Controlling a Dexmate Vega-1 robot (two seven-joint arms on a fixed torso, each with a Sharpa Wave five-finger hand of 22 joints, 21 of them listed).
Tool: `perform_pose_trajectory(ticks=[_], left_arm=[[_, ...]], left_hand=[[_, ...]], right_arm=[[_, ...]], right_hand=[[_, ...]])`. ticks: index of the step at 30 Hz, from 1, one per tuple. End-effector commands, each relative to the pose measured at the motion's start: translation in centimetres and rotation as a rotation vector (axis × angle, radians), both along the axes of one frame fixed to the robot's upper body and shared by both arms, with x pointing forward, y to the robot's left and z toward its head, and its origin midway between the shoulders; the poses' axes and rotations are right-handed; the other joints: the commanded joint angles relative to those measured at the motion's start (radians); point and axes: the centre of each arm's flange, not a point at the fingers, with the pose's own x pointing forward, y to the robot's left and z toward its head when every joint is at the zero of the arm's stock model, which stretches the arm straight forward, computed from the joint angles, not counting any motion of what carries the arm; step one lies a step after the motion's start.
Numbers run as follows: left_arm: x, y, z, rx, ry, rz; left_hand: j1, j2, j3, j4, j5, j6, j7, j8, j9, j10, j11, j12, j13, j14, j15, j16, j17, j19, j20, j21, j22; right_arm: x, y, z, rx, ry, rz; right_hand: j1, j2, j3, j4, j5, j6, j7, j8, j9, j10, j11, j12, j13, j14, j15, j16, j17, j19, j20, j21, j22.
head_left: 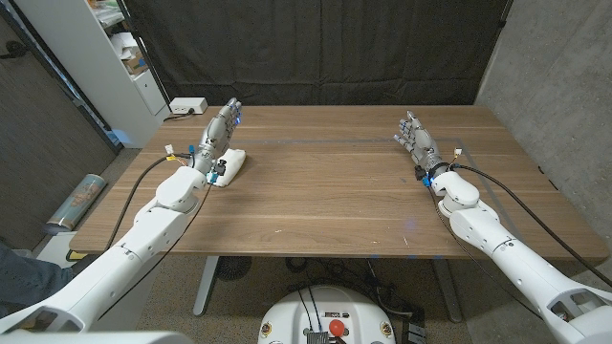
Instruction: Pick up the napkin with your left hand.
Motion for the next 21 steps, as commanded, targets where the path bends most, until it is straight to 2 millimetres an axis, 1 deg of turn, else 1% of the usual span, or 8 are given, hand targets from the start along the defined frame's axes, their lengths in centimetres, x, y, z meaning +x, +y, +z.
perform_pose_trajectory(ticks=[1, 8, 21], left_arm=[[-0.6, 0.6, -0.2, 0.012, 0.002, 0.018], [-1.0, 1.1, -0.4, 0.014, 0.004, 0.037], [-1.8, 1.9, -0.2, 0.033, -0.001, 0.076]], left_hand=[[0.009, 0.001, 0.0, -0.005, -0.003, 0.007, 0.0, 0.004, 0.003, 0.001, 0.002, 0.002, 0.004, 0.004, -0.003, 0.004, 0.003, -0.004, 0.007, 0.004, 0.003], [0.011, 0.001, 0.0, -0.006, -0.005, 0.009, 0.0, 0.003, 0.003, 0.002, 0.004, 0.002, 0.004, 0.005, -0.003, 0.004, 0.003, -0.004, 0.007, 0.004, 0.003], [0.013, 0.002, 0.0, -0.008, -0.007, 0.011, 0.0, 0.003, 0.003, 0.004, 0.003, 0.001, 0.004, 0.007, -0.004, 0.004, 0.003, -0.003, 0.007, 0.004, 0.003]], right_arm=[[0.1, 0.0, -0.2, -0.004, 0.005, 0.001], [0.2, 0.0, -0.3, -0.001, 0.006, 0.005], [0.4, 0.0, -0.1, -0.006, 0.005, 0.009]], right_hand=[[0.013, 0.002, 0.003, -0.004, 0.006, 0.011, 0.001, -0.004, 0.005, 0.005, 0.0, 0.001, 0.003, 0.003, 0.0, -0.005, 0.006, 0.007, -0.002, -0.005, 0.005], [0.013, 0.003, 0.002, -0.004, 0.006, 0.011, 0.002, -0.005, 0.005, 0.005, 0.001, 0.001, 0.003, 0.004, 0.001, -0.005, 0.006, 0.007, -0.002, -0.005, 0.005], [0.013, 0.004, 0.001, -0.004, 0.005, 0.012, 0.001, -0.005, 0.005, 0.005, 0.003, 0.0, 0.003, 0.004, 0.0, -0.005, 0.007, 0.007, -0.002, -0.005, 0.005]])
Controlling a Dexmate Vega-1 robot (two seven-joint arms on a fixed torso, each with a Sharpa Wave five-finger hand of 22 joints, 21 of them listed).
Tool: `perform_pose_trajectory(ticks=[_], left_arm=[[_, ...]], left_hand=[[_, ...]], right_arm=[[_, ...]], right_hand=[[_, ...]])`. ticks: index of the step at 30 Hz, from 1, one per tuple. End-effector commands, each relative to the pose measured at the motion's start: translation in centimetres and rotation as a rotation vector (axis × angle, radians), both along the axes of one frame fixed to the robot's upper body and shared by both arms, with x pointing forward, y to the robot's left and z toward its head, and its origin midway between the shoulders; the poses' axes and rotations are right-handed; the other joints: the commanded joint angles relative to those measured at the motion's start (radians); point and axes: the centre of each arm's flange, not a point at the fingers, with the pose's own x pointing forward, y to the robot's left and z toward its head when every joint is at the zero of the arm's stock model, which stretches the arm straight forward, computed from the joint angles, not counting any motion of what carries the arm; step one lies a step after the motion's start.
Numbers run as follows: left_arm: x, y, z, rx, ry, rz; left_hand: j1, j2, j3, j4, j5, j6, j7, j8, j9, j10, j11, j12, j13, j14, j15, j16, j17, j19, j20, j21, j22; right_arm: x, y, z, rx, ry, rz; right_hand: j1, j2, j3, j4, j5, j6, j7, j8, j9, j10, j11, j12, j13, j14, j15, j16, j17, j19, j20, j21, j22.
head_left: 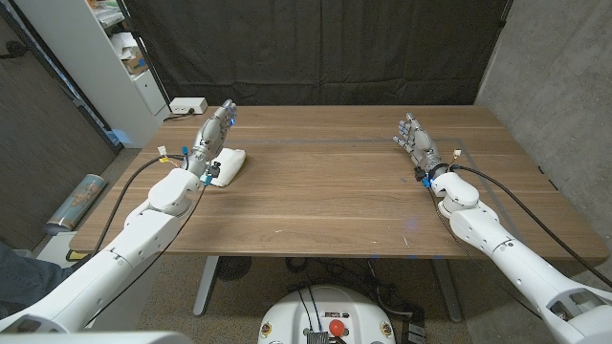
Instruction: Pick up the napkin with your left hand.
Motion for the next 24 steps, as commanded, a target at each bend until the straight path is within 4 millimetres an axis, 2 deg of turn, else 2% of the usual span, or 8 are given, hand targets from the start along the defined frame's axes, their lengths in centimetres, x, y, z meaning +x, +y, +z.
perform_pose_trajectory(ticks=[1, 24], left_arm=[[-0.7, 0.8, 0.0, 0.016, 0.002, 0.038], [-2.5, 3.0, -0.3, 0.053, 0.016, 0.123]], left_hand=[[0.012, 0.001, 0.003, -0.005, -0.003, 0.006, 0.005, 0.002, 0.003, 0.004, 0.002, 0.001, 0.004, 0.002, 0.001, 0.003, 0.003, -0.003, 0.007, 0.004, 0.003], [0.019, 0.004, 0.004, -0.008, -0.006, 0.01, 0.004, 0.002, 0.003, 0.005, 0.001, 0.0, 0.004, 0.005, -0.002, 0.003, 0.002, -0.006, 0.011, 0.002, 0.003]], right_arm=[[0.2, 0.0, 0.2, -0.002, -0.002, 0.005], [0.2, 0.0, 0.4, 0.001, -0.012, 0.008]], right_hand=[[0.008, -0.002, 0.001, -0.004, 0.005, 0.012, 0.001, -0.005, 0.005, 0.005, 0.002, 0.0, 0.003, 0.004, 0.0, 0.0, 0.002, 0.007, -0.002, 0.001, 0.005], [0.009, 0.0, -0.002, -0.005, 0.004, 0.013, 0.002, -0.006, 0.005, 0.005, 0.0, -0.001, 0.003, 0.005, 0.001, -0.001, 0.003, 0.008, -0.001, 0.0, 0.005]])
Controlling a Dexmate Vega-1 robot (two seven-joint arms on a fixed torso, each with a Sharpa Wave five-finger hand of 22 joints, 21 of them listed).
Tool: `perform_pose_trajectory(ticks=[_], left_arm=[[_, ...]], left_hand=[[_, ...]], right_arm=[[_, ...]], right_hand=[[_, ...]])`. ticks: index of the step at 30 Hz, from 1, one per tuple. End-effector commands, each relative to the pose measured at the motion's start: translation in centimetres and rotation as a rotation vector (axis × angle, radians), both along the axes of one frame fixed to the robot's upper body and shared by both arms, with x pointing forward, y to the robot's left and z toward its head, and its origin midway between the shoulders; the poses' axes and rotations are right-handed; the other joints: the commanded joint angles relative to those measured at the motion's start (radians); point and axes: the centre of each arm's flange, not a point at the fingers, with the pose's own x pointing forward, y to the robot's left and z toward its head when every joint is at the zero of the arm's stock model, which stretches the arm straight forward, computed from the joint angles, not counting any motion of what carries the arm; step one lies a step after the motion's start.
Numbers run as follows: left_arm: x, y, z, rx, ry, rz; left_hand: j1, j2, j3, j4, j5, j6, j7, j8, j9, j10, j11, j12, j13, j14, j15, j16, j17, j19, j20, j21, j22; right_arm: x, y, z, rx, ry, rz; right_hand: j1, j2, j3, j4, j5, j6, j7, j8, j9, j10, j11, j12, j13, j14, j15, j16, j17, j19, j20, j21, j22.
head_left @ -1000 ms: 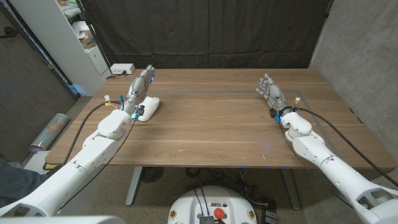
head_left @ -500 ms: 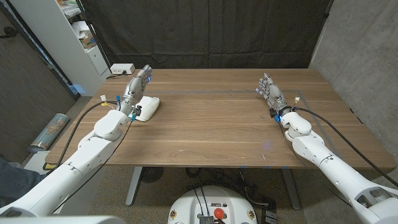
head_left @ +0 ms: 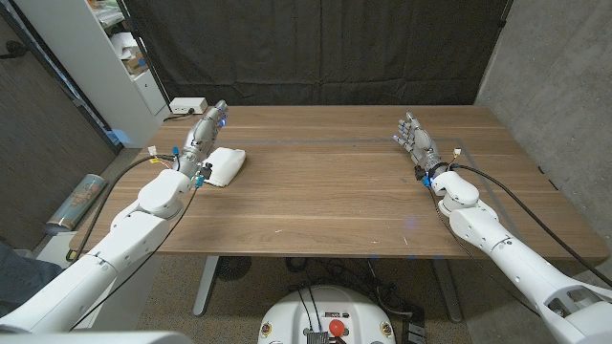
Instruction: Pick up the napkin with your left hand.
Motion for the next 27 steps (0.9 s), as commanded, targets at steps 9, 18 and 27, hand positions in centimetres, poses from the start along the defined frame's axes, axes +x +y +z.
perform_pose_trajectory(ticks=[9, 18, 27], left_arm=[[-1.5, 1.8, -0.3, 0.03, 0.013, 0.074], [-1.7, 2.0, -0.5, 0.05, 0.014, 0.098], [-2.0, 2.4, -0.5, 0.062, 0.009, 0.131]], left_hand=[[0.019, 0.001, 0.001, -0.006, -0.004, 0.012, 0.005, 0.002, 0.003, 0.007, -0.001, 0.0, 0.004, 0.006, 0.001, 0.003, 0.002, 0.0, 0.005, 0.002, 0.003], [0.025, 0.002, 0.002, -0.01, -0.004, 0.013, 0.003, 0.002, 0.003, 0.008, -0.002, -0.001, 0.005, 0.006, -0.002, 0.003, 0.002, -0.001, 0.005, 0.002, 0.003], [0.032, 0.003, 0.004, -0.014, -0.005, 0.014, 0.002, 0.001, 0.004, 0.009, -0.006, -0.001, 0.005, 0.007, -0.001, 0.002, 0.002, -0.002, 0.005, 0.001, 0.003]], right_arm=[[-0.1, 0.3, 0.0, 0.002, -0.005, 0.004], [-0.4, 0.4, -0.1, -0.004, -0.005, 0.002], [-0.6, 0.3, -0.3, -0.006, 0.002, -0.006]], right_hand=[[0.009, 0.0, -0.003, -0.006, 0.003, 0.007, -0.003, -0.007, 0.005, 0.005, 0.0, -0.001, 0.003, 0.006, 0.0, -0.002, 0.003, 0.01, -0.002, 0.001, 0.005], [0.009, 0.001, -0.003, -0.006, 0.002, 0.007, -0.004, -0.007, 0.005, 0.006, 0.0, -0.001, 0.003, 0.006, 0.0, -0.002, 0.003, 0.01, -0.002, 0.0, 0.005], [0.01, 0.001, -0.004, -0.006, 0.002, 0.007, -0.004, -0.007, 0.005, 0.005, 0.001, -0.002, 0.003, 0.007, 0.0, -0.002, 0.003, 0.011, -0.001, 0.0, 0.005]])
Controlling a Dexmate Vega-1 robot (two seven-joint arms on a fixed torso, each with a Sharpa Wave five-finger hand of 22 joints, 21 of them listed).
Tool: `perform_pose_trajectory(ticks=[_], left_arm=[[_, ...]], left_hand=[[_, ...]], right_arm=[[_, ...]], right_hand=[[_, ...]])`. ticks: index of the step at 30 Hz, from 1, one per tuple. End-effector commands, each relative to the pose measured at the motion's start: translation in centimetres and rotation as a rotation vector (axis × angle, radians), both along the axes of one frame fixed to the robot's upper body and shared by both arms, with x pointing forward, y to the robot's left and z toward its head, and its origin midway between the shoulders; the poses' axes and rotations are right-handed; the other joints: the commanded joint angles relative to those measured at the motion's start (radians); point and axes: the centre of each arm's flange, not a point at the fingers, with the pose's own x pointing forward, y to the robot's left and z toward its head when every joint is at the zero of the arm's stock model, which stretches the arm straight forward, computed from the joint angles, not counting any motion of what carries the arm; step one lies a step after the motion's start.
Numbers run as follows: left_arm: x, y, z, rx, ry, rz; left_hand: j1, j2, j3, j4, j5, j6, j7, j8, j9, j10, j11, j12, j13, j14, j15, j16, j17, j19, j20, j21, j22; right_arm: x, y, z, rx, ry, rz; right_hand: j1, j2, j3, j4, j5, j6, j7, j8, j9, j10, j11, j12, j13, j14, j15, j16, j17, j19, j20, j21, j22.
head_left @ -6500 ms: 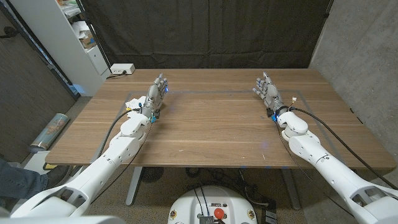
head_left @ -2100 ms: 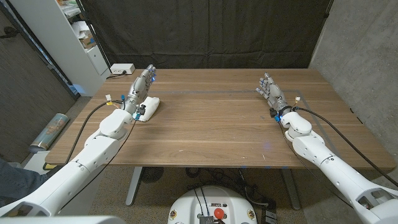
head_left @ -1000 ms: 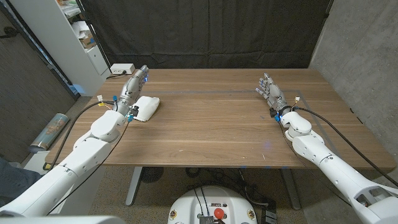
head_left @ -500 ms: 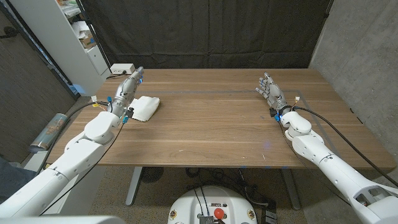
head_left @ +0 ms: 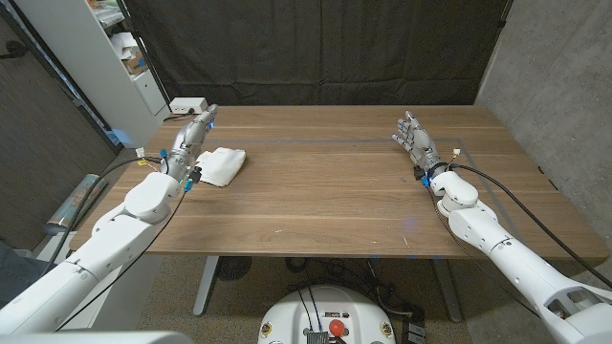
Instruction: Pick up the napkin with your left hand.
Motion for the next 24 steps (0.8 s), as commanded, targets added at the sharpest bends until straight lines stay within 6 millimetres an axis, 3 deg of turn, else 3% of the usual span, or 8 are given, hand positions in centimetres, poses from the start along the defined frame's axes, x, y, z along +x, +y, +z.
perform_pose_trajectory(ticks=[1, 24], left_arm=[[-0.4, 0.5, -0.1, 0.023, -0.004, 0.048], [-1.1, 1.6, -0.2, 0.015, -0.023, 0.129]], left_hand=[[0.013, 0.001, 0.006, -0.007, -0.001, 0.003, 0.001, 0.001, 0.004, 0.0, -0.001, -0.001, 0.005, 0.002, 0.003, 0.002, 0.002, -0.002, 0.005, 0.001, 0.003], [0.035, 0.004, 0.011, -0.017, -0.002, 0.011, -0.001, 0.004, 0.004, 0.006, -0.005, 0.0, 0.005, 0.006, -0.001, 0.002, 0.002, -0.005, 0.007, 0.0, 0.002]], right_arm=[[-0.3, -0.1, -0.3, -0.005, 0.011, -0.009], [0.1, 0.2, -0.5, -0.011, 0.019, 0.001]], right_hand=[[0.01, 0.001, 0.0, -0.002, 0.002, 0.007, -0.004, 0.0, 0.005, 0.005, 0.001, -0.002, 0.003, 0.007, 0.0, -0.002, 0.003, 0.007, 0.003, 0.0, 0.005], [0.01, 0.002, -0.002, -0.003, 0.001, 0.009, -0.005, 0.0, 0.006, 0.007, 0.001, -0.002, 0.003, 0.01, 0.0, -0.002, 0.004, 0.008, 0.005, 0.0, 0.005]])
